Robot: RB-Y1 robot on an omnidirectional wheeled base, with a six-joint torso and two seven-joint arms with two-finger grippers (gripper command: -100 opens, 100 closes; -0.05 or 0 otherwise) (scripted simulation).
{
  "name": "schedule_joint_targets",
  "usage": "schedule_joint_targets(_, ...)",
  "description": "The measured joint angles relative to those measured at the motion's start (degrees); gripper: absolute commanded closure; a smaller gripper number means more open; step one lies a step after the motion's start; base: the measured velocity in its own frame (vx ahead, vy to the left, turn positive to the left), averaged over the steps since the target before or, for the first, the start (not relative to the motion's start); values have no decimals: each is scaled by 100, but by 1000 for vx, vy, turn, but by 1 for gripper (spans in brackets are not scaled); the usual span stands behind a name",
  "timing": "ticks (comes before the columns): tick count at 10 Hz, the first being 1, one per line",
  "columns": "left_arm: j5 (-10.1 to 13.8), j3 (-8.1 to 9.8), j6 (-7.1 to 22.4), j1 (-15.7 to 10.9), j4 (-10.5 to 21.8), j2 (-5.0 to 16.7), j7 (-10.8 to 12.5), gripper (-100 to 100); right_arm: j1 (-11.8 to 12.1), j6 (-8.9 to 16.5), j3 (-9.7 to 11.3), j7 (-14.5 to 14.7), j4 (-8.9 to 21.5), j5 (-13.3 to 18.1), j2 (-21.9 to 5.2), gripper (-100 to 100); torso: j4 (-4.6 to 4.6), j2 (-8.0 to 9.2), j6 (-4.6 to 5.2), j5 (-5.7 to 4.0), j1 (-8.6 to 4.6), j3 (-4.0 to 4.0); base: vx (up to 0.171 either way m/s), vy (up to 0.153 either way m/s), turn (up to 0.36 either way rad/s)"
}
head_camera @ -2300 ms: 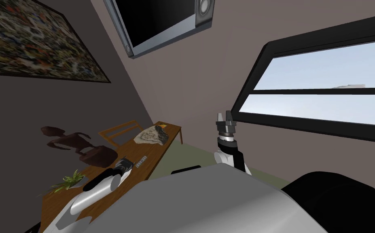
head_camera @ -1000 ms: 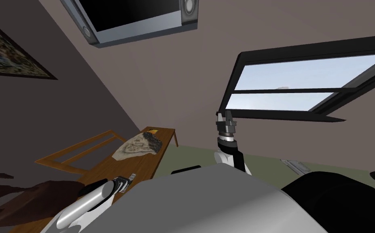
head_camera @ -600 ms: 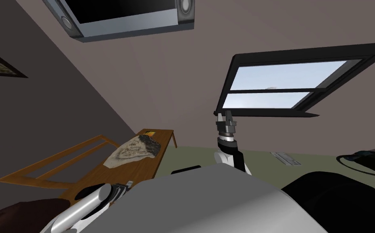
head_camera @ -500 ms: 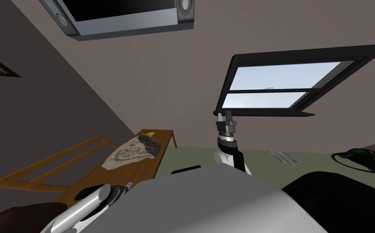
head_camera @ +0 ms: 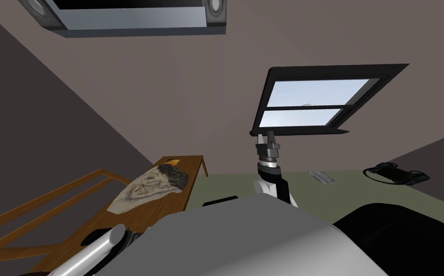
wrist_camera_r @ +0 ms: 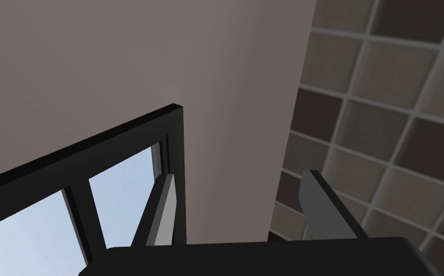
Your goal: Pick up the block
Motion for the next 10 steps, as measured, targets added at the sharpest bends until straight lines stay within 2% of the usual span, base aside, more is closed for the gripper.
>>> schedule_joint_targets(2, 146, -36, 172, -41, 293, 77, 54, -100, 0, 0, 0, 0, 0, 0, 0, 0, 0, 2, -2, 0, -2, 1, 7, 48, -68)
schedule_joint_targets(3, 155, -38, 189, -41, 310, 81, 58, 0, 1, 0, 0, 0, 0, 0, 0, 0, 1, 4, -4, -2, -14, 2, 1, 6, 3)
schedule_joint_targets(4, 154, -37, 187, -41, 308, 81, 58, -100, 0, 0, 0, 0, 0, 0, 1, 0, 1, 5, -3, -5, -23, 3, 11, 22, 23)
schedule_joint_targets(7, 21, -89, -120, -172, 659, -110, -89, -100, 1, 0, 0, 0, 0, 0, 0, 0, -1, -5, -3, -3, -16, -3, 23, 28, 16)
schedule_joint_targets(8, 13, -92, -140, -176, 667, -118, -93, 100, 1, 0, 0, 0, 0, 0, 1, 0, -1, -1, -3, -5, -22, -1, 0, 0, 0)
schedule_joint_targets(10, 17, -93, -132, -176, 667, -121, -90, 100, 0, 0, 0, 0, 0, 0, 1, 0, 1, 4, -2, -4, -20, 2, 0, 0, 0)
